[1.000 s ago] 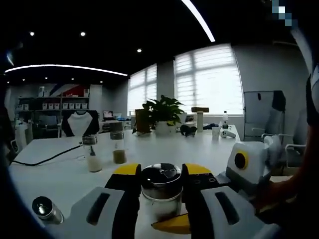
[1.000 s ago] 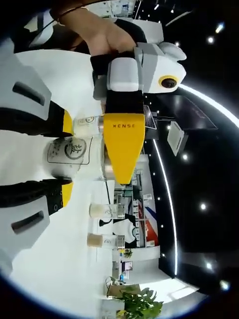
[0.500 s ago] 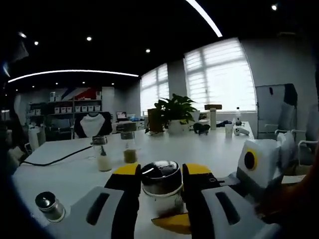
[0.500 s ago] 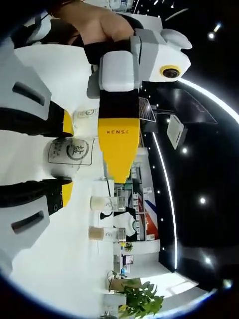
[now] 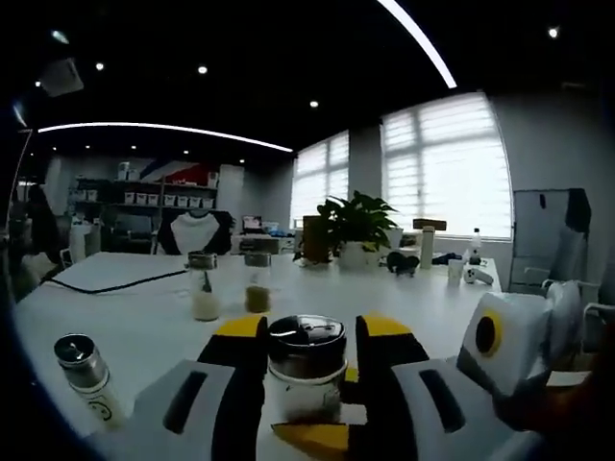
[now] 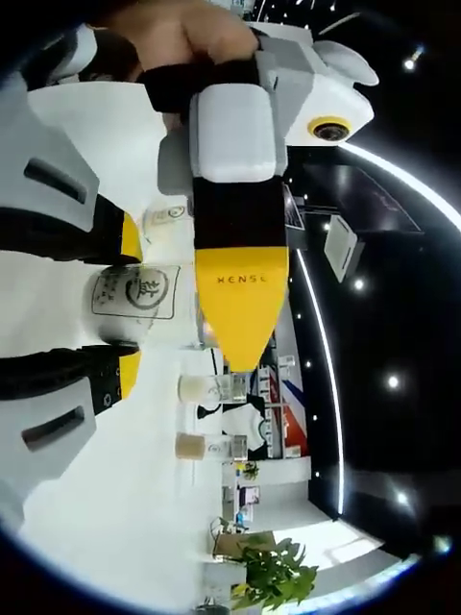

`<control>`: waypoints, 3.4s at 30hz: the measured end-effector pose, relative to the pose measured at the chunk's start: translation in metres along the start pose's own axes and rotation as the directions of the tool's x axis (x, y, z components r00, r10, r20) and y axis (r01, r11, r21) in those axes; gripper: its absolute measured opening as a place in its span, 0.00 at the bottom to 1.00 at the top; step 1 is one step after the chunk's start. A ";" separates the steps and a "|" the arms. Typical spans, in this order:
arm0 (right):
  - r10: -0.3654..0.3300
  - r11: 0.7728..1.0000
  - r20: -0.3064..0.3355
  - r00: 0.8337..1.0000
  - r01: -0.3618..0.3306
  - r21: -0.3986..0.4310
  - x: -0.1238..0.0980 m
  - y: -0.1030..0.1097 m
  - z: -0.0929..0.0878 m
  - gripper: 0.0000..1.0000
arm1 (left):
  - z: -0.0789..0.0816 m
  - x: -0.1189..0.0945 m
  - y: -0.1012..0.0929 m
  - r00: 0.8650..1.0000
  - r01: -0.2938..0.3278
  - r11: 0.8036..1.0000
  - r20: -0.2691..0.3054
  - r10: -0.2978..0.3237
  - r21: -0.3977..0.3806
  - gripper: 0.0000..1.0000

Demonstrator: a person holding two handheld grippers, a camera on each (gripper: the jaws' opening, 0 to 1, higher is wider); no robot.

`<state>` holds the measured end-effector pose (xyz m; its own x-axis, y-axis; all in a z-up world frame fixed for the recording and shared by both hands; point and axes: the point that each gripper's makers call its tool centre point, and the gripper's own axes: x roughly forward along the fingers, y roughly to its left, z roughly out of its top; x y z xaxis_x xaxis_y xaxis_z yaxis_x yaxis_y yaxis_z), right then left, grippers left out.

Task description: Rotate the seasoning bottle until the label or dispensing opening points toward the visible target arrow and the bottle remains upright within the marked orientation range

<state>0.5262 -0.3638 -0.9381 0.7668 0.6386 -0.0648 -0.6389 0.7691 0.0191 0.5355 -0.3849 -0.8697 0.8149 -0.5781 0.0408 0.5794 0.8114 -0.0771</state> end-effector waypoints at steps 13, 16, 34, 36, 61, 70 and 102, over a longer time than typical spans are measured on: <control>0.021 1.000 -0.017 1.000 -0.021 0.013 0.006 0.005 -0.001 0.30 | 0.000 -0.009 0.003 1.000 0.007 0.999 0.011 -0.008 0.033 0.34; 0.029 0.999 -0.017 0.999 -0.029 0.017 0.007 0.006 -0.001 0.30 | 0.000 -0.010 0.004 1.000 0.022 0.999 0.010 -0.022 0.040 0.34; 0.096 0.995 -0.086 0.992 -0.092 0.048 0.008 0.018 -0.015 0.30 | -0.007 -0.016 0.038 1.000 -0.017 0.999 0.008 0.017 0.032 0.33; 0.096 0.995 -0.088 0.992 -0.092 0.048 0.007 0.018 -0.015 0.30 | -0.008 -0.014 0.045 1.000 -0.024 0.999 0.001 0.024 0.041 0.33; 0.061 0.997 -0.089 0.994 -0.056 0.062 0.001 0.003 -0.014 0.29 | -0.023 -0.013 0.081 0.994 -0.106 0.993 -0.008 0.107 0.047 0.33; 0.060 0.996 -0.087 0.994 -0.054 0.066 0.001 0.002 -0.013 0.29 | -0.024 -0.013 0.089 0.992 -0.128 0.990 -0.004 0.128 0.055 0.34; 0.063 0.995 -0.084 0.995 -0.056 0.081 0.000 0.001 -0.013 0.29 | -0.022 -0.019 0.108 0.981 -0.188 0.981 -0.029 0.189 0.049 0.34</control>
<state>0.5246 -0.3632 -0.9515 0.7174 0.6809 -0.1471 -0.6734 0.7319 0.1038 0.5825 -0.2878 -0.9008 0.9093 -0.4162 -0.0030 0.4159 0.9088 -0.0341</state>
